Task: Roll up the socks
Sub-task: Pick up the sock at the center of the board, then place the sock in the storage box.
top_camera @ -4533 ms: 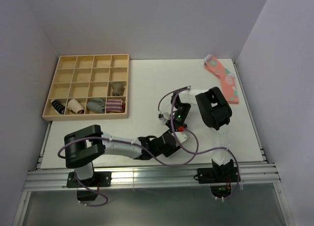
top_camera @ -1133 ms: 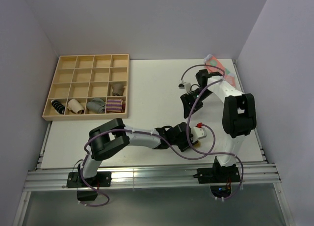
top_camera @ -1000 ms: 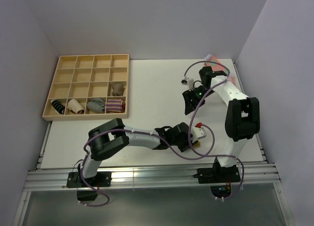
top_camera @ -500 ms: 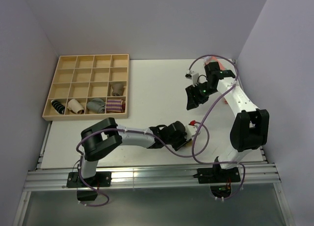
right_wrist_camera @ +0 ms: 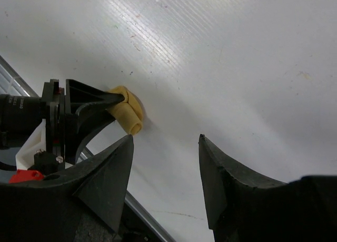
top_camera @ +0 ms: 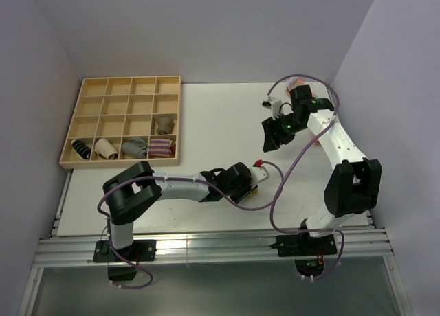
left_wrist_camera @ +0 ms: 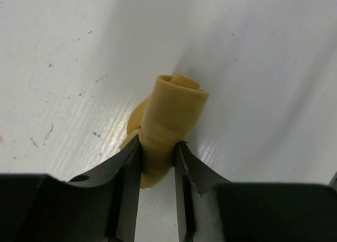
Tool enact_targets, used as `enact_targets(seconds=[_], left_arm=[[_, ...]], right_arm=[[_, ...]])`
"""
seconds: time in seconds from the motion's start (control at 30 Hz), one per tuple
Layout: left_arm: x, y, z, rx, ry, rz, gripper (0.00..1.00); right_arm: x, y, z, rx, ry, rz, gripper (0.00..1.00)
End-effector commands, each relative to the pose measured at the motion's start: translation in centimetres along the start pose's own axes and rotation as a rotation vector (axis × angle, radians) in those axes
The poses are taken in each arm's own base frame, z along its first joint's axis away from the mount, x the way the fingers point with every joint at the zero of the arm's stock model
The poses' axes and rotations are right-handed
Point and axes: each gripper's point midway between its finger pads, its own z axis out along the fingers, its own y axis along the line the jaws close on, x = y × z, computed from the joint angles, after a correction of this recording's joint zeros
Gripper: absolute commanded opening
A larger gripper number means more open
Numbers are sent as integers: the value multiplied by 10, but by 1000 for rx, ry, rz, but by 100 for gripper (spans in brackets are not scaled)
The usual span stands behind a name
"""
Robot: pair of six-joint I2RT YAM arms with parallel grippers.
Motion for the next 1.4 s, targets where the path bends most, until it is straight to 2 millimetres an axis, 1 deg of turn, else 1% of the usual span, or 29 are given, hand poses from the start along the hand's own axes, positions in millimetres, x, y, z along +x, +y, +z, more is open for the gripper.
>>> enact_targets(seconds=[0.0, 0.13, 0.23, 0.5, 0.53, 0.6, 0.67, 0.7, 0.83, 0.87, 0.9, 0.93, 0.97, 1.03, 1.07, 1.13, 1.17, 1.2, 1.23, 1.27, 1.33, 1.37], left_arm=[[8, 19, -14, -60, 32, -17, 0], [-5, 32, -23, -90, -5, -33, 0], [-19, 42, -32, -110, -42, -46, 0], [-37, 70, -47, -175, -96, -77, 0], [-42, 72, -51, -182, -111, -84, 0], [-45, 82, -56, -211, -124, -93, 0], [-52, 98, -65, -268, -149, -111, 0], [-55, 103, -68, -280, -159, -120, 0], [-76, 145, -97, -414, -234, -181, 0], [-79, 165, -107, -479, -251, -209, 0], [-82, 177, -115, -518, -272, -234, 0], [-85, 190, -127, -570, -292, -257, 0], [-84, 212, -141, -656, -301, -287, 0], [-86, 235, -164, -754, -339, -360, 0], [-81, 263, -185, -863, -348, -415, 0], [-72, 285, -210, -974, -357, -485, 0], [-65, 304, -225, -1035, -356, -524, 0], [-58, 316, -238, -1105, -364, -576, 0], [-51, 326, -247, -1146, -360, -609, 0], [-38, 343, -263, -1209, -326, -647, 0], [-20, 360, -275, -1289, -298, -719, 0], [-7, 372, -285, -1332, -276, -750, 0]], right_arm=[[-11, 2, -16, 38, -62, -30, 60], [-12, 3, -21, 45, -67, -34, 60], [-11, 4, -23, 49, -66, -37, 60], [-12, 5, -25, 52, -68, -41, 60], [-13, 4, -25, 53, -69, -42, 60], [-13, 4, -25, 51, -67, -40, 59], [-13, 5, -25, 49, -69, -41, 59], [-13, 6, -26, 48, -70, -43, 59], [-12, 5, -27, 56, -66, -47, 59], [-12, 4, -27, 62, -66, -50, 59], [-12, 4, -28, 65, -66, -51, 59], [-12, 5, -29, 68, -68, -54, 59], [-12, 5, -30, 68, -69, -56, 59], [-12, 6, -31, 66, -72, -57, 59], [-12, 6, -30, 64, -70, -59, 59], [-11, 7, -31, 64, -70, -60, 59], [-11, 7, -31, 65, -72, -62, 59], [-11, 7, -31, 64, -71, -61, 59], [-11, 6, -30, 66, -70, -63, 59], [-11, 6, -31, 67, -70, -62, 59], [-11, 6, -30, 63, -68, -61, 59], [-11, 6, -30, 64, -69, -66, 59]])
